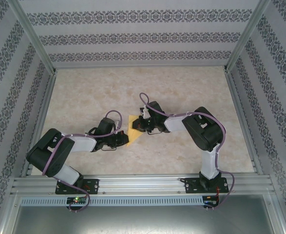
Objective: Fold a paper plane with a square sheet of paper (pick it up from the middle)
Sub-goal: Fourth fold the wing at the center of the table.
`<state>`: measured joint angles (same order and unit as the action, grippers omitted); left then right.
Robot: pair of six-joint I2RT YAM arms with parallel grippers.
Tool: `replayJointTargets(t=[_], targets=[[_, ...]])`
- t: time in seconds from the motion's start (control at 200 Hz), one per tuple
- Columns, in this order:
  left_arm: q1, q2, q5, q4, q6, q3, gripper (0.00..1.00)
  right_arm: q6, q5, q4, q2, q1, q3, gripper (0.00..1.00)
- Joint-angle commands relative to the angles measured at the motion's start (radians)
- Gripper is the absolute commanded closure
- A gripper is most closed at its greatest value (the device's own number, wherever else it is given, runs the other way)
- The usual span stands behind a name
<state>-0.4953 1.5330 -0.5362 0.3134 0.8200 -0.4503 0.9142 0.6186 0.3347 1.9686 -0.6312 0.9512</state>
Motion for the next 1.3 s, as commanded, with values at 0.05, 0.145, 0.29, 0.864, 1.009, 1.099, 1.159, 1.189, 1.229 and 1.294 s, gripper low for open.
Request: replayJointTargets(t=[0.05, 0.145, 0.29, 0.864, 1.009, 1.099, 1.159, 1.189, 1.229, 1.294], targets=[[0.012, 0.039, -0.02, -0.048, -0.001, -0.007, 1.0, 0.003, 0.022, 0.02, 0.034, -0.005, 0.025, 0.96], [0.012, 0.051, -0.025, -0.034, 0.027, -0.003, 1.0, 0.003, 0.029, 0.02, 0.044, -0.007, 0.033, 0.96], [0.013, 0.05, -0.009, -0.043, 0.056, 0.012, 1.0, 0.009, 0.027, 0.025, 0.056, -0.008, 0.034, 0.95], [0.013, 0.058, -0.008, -0.063, 0.061, 0.009, 1.0, 0.005, 0.016, -0.024, 0.085, -0.005, 0.047, 0.95], [0.014, 0.039, 0.0, -0.156, -0.036, -0.015, 1.0, -0.005, -0.006, -0.034, 0.04, -0.011, 0.019, 0.95], [0.016, 0.027, -0.018, -0.176, -0.09, -0.01, 1.0, 0.002, -0.005, -0.014, 0.001, -0.013, -0.005, 0.94], [0.023, 0.02, -0.037, -0.169, -0.1, 0.001, 1.0, 0.002, -0.001, -0.01, -0.019, -0.015, -0.006, 0.94], [0.027, 0.018, -0.049, -0.16, -0.097, 0.007, 1.0, -0.001, 0.001, -0.009, -0.028, -0.016, -0.005, 0.94], [0.031, 0.012, -0.051, -0.151, -0.089, 0.015, 1.0, -0.005, 0.0, -0.013, -0.035, -0.019, -0.001, 0.93], [0.034, 0.01, -0.053, -0.136, -0.072, 0.026, 1.0, -0.011, 0.004, -0.025, -0.027, -0.024, 0.017, 0.93]])
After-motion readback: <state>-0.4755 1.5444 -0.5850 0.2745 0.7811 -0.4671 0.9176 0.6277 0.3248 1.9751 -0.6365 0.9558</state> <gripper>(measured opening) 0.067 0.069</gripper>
